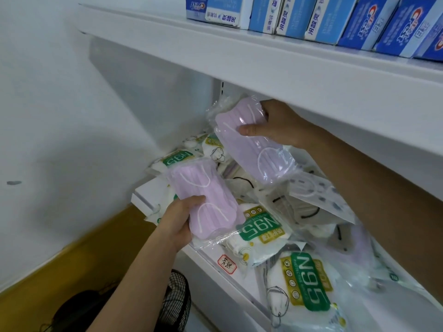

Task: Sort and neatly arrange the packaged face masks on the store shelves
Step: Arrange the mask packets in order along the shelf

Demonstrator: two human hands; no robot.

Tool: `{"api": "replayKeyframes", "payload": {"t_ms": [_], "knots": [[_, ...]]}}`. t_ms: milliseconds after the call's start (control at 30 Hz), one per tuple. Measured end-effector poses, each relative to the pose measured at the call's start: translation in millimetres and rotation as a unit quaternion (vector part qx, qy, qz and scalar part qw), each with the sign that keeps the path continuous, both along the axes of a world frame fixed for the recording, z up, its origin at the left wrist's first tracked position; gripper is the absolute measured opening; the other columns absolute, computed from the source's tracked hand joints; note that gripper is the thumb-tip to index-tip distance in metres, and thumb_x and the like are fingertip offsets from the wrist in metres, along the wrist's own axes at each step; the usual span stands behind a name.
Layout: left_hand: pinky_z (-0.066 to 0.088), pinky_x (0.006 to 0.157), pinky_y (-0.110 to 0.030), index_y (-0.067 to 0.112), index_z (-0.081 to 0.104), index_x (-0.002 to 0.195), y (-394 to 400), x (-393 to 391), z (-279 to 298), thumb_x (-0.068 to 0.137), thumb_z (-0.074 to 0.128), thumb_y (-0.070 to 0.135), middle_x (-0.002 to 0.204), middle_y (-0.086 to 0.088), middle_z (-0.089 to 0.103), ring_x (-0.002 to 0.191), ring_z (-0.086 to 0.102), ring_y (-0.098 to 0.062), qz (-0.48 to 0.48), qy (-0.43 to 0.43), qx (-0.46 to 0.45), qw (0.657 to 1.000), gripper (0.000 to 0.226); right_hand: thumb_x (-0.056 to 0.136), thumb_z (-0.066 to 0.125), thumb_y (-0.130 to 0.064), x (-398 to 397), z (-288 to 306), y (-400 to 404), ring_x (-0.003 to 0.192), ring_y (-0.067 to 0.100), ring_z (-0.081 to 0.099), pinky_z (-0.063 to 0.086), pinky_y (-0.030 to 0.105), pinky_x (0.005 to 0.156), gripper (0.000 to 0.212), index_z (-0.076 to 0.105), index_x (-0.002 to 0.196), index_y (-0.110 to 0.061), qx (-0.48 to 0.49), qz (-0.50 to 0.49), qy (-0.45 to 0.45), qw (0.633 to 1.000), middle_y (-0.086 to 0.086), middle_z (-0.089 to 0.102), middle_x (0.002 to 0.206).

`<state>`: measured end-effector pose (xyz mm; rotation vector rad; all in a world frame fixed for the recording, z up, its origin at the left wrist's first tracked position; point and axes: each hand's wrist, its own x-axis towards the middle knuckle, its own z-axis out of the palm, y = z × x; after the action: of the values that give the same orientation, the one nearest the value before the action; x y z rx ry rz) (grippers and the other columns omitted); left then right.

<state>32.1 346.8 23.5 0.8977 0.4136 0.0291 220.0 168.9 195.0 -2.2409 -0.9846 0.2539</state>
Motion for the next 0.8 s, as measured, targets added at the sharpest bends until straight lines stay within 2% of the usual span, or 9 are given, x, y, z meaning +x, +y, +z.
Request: {"api": "replayKeyframes", "payload": {"t_ms": [167,267,333,433,467,533,633,700,800], "knots": [[0.058,0.090,-0.048,0.009,0.060,0.132,-2,0,6,0.093,0.062,0.001,0.123,-0.018,0.072,0.116,0.067,-0.039,0.010,0.011,0.003,1.000,0.041,0.093,0.076,-0.023,1,-8,4,0.096,0.005,0.043,0.041,0.015,0.073,0.036,0.049,0.117,-0.030,0.009,-0.032,-0.032,0.999,-0.012,0.051,0.111],[0.058,0.089,-0.046,0.008,0.061,0.131,-3,1,6,0.093,0.063,0.002,0.121,-0.018,0.073,0.115,0.067,-0.038,0.017,0.026,0.013,0.999,0.038,0.096,0.071,-0.023,14,-24,1,0.089,0.018,0.046,0.033,0.002,0.059,0.032,0.044,0.086,-0.037,-0.003,-0.097,-0.060,0.993,-0.016,0.048,0.090],[0.058,0.091,-0.047,0.007,0.063,0.129,-4,2,7,0.094,0.063,0.003,0.120,-0.018,0.073,0.115,0.067,-0.037,0.025,0.037,0.012,0.999,0.035,0.091,0.074,-0.034,22,-29,-4,0.095,0.022,0.055,0.038,0.013,0.077,0.020,0.059,0.102,-0.025,0.014,-0.155,-0.039,0.987,-0.006,0.059,0.103],[0.053,0.102,-0.051,0.004,0.063,0.130,-4,4,5,0.094,0.063,0.003,0.121,-0.019,0.073,0.118,0.066,-0.038,0.029,0.040,0.022,0.999,0.037,0.061,0.090,-0.058,21,-27,-17,0.108,0.023,0.066,0.052,0.034,0.091,0.090,0.060,0.132,-0.012,0.091,-0.193,0.068,0.974,0.000,0.066,0.122],[0.053,0.102,-0.051,0.004,0.063,0.131,-5,5,5,0.094,0.063,0.003,0.121,-0.019,0.073,0.118,0.066,-0.039,0.030,0.039,0.027,0.998,0.037,0.056,0.094,-0.057,17,-25,-20,0.106,0.022,0.069,0.056,0.035,0.088,0.095,0.061,0.135,-0.014,0.122,-0.186,0.097,0.970,0.001,0.069,0.122],[0.057,0.094,-0.048,0.006,0.064,0.130,-6,4,6,0.094,0.063,0.003,0.121,-0.019,0.072,0.114,0.067,-0.038,0.035,0.039,0.034,0.998,0.036,0.071,0.093,-0.037,6,-21,-20,0.093,0.013,0.074,0.058,0.025,0.073,0.067,0.067,0.127,-0.013,0.139,-0.126,0.131,0.973,0.000,0.074,0.110],[0.059,0.078,-0.041,0.008,0.063,0.128,-9,1,10,0.094,0.060,0.001,0.118,-0.017,0.073,0.105,0.070,-0.033,0.025,0.026,0.035,0.999,0.035,0.081,0.087,-0.027,-14,-28,2,0.071,0.010,0.063,0.049,0.022,0.062,0.027,0.070,0.098,-0.013,0.060,-0.090,0.067,0.992,-0.004,0.067,0.083],[0.059,0.080,-0.041,0.006,0.061,0.131,-9,1,11,0.094,0.058,0.000,0.122,-0.020,0.071,0.106,0.069,-0.034,0.022,0.021,0.040,0.999,0.038,0.078,0.088,-0.034,-19,-46,24,0.065,0.014,0.050,0.036,0.029,0.059,0.035,0.058,0.081,-0.017,-0.043,-0.073,-0.012,0.996,-0.005,0.052,0.072],[0.058,0.086,-0.044,0.003,0.058,0.137,-11,0,15,0.086,0.063,0.001,0.128,-0.024,0.068,0.113,0.067,-0.038,0.025,0.019,0.046,0.998,0.050,0.079,0.087,-0.038,-33,-75,50,0.076,0.019,0.054,0.035,0.029,0.061,0.039,0.056,0.093,-0.019,-0.209,-0.048,-0.102,0.971,-0.003,0.056,0.083]]}}
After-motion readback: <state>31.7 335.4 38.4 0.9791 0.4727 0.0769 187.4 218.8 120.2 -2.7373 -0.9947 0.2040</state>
